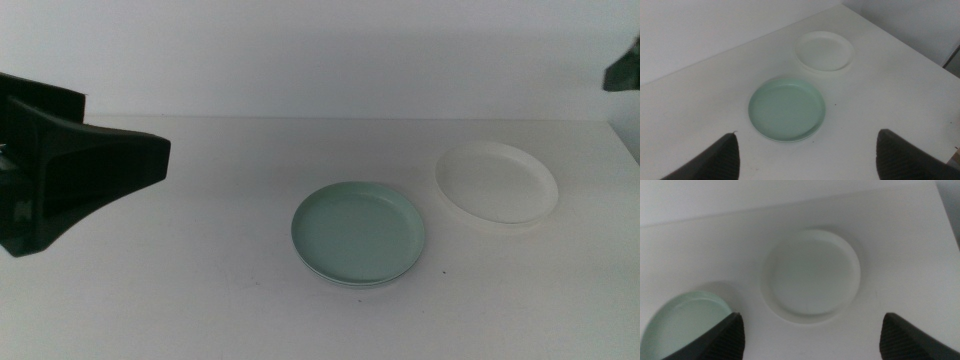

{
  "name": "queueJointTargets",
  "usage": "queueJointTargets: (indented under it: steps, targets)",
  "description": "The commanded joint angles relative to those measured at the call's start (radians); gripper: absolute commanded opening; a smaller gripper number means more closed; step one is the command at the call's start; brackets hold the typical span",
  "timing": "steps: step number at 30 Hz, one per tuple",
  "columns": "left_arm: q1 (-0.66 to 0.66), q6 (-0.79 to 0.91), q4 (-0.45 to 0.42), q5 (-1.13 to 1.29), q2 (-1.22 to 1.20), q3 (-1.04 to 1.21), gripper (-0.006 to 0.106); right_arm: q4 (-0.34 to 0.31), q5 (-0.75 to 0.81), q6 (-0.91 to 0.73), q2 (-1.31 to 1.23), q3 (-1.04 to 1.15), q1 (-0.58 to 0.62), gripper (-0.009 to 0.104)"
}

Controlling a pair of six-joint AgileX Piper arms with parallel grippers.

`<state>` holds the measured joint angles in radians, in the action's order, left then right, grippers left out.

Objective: Stack the three bowls on top of each other.

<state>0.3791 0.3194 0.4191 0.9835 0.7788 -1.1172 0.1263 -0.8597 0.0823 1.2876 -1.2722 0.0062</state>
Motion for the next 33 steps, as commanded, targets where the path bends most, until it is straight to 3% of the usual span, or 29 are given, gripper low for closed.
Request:
queueJointTargets:
  steps: [1,13,26,33]
  targets:
    - [0.001,-0.005,0.0,-0.007,-0.003,0.003,0.094,0.001,-0.064,-0.003,0.138,-0.095,-0.031,0.086]
    - [0.001,-0.005,0.0,-0.007,-0.003,0.003,0.094,-0.011,-0.139,-0.007,0.686,-0.455,-0.087,0.086]
    - [0.001,-0.003,0.0,-0.007,-0.003,0.003,0.094,-0.016,-0.106,-0.011,0.92,-0.494,-0.087,0.086]
    - [0.001,-0.005,0.0,-0.007,-0.003,0.003,0.094,-0.01,-0.068,0.0,0.955,-0.494,-0.087,0.069]
